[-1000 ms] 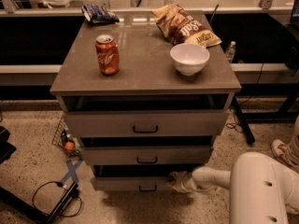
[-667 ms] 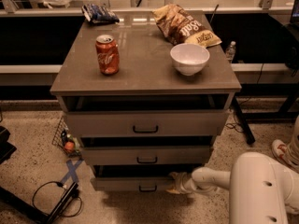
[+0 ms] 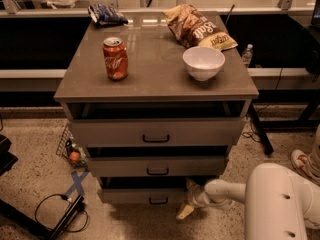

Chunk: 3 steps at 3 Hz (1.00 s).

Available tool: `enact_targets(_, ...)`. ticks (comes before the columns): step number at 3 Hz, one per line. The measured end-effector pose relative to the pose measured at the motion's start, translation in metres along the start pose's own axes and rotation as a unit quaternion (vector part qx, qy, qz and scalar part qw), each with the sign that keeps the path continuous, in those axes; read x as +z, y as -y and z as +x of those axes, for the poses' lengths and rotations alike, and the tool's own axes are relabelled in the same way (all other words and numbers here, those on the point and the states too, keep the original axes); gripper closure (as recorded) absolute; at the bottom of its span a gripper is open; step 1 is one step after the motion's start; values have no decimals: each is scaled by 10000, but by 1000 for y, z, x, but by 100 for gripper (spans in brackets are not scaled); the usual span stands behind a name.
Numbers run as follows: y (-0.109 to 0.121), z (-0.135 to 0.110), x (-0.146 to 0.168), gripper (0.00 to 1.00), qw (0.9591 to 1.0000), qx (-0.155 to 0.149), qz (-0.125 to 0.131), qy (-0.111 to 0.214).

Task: Open bottom drawer

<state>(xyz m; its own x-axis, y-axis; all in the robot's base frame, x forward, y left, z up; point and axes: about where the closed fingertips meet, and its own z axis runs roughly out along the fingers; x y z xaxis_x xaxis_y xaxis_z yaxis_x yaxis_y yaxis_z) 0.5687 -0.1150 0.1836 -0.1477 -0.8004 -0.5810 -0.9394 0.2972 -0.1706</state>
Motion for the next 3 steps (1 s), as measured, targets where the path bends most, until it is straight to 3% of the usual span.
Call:
enact_targets(1, -1, -1, 1, 26, 10000, 0, -13, 5)
enact_targets(3, -35, 11, -10, 72, 9990, 283, -114, -321)
